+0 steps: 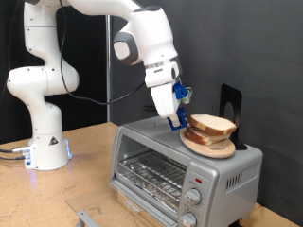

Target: Make a piece of toast with the oven

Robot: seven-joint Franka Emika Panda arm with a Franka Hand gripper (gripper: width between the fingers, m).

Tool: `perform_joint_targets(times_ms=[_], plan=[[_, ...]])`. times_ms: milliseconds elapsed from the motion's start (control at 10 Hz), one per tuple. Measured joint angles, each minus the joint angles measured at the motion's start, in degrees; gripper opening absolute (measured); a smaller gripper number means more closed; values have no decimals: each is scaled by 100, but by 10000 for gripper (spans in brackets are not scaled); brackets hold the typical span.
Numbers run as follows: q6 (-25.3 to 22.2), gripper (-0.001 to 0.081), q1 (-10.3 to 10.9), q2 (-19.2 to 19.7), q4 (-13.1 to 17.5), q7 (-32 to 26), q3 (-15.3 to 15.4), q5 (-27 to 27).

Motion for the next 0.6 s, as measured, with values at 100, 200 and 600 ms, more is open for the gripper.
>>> perform_joint_targets(times_ms=[100,200,600], plan=[[28,400,0,-113,-104,-104,0,149],[136,400,2,-230,-219,-192,0,300],[334,400,11,-698,-587,-655,-15,1048]])
